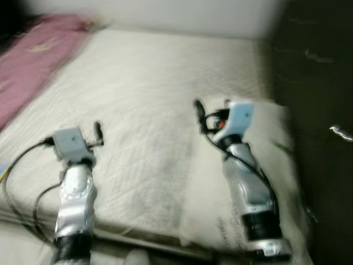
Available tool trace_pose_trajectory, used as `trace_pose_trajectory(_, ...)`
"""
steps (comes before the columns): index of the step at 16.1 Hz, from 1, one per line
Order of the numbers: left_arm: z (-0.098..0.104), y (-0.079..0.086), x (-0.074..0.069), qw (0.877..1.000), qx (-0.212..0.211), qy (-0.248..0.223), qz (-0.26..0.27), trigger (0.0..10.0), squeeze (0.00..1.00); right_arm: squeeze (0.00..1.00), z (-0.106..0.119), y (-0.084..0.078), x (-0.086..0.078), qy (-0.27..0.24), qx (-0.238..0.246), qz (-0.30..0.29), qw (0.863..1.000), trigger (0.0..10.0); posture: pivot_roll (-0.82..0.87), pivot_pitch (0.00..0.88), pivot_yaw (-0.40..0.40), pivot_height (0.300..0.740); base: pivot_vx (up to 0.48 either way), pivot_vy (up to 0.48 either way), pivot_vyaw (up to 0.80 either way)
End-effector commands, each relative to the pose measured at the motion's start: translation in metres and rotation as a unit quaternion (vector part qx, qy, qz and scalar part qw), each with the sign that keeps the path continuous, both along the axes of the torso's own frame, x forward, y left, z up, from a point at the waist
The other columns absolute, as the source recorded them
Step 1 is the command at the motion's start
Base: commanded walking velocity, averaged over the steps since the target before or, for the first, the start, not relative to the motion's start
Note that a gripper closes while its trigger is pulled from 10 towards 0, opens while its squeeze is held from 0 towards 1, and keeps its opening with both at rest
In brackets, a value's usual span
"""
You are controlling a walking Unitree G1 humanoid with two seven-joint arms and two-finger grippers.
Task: Clean up the room
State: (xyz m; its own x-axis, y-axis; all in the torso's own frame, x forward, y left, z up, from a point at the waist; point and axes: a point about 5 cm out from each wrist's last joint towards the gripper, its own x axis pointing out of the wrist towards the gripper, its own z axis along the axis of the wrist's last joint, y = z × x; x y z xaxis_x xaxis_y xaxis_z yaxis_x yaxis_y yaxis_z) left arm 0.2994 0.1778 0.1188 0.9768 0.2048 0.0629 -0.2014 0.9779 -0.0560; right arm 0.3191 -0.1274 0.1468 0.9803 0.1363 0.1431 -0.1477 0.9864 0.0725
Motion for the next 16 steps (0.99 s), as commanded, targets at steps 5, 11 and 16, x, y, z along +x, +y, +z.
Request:
trace_pose_trajectory(5,-0.0042,0.0008,-0.0077,1.0,0.002,0.017,-0.007,10.0,0.0,0.0,-0.0104,-0.0056,-0.005,0.027,-0.004,-0.019,0.999,10.0,-0.05,0.0,0.031,0.74,0.0,0.0,0.0)
trace_pose_trajectory(11,-0.0046,-0.0053,-0.0105,0.999,-0.01,0.023,-0.029,10.0,0.0,0.0,-0.0051,-0.0017,-0.002,0.016,-0.02,-0.006,1.0,10.0,-0.05,0.0,0.027,0.74,0.0,0.0,0.0)
trace_pose_trajectory(16,-0.0075,-0.003,-0.0131,0.999,-0.024,0.031,-0.021,10.0,0.0,0.0,-0.0133,-0.0026,-0.0058,0.042,-0.013,-0.02,0.999,10.0,-0.05,0.0,0.028,0.74,0.0,0.0,0.0)
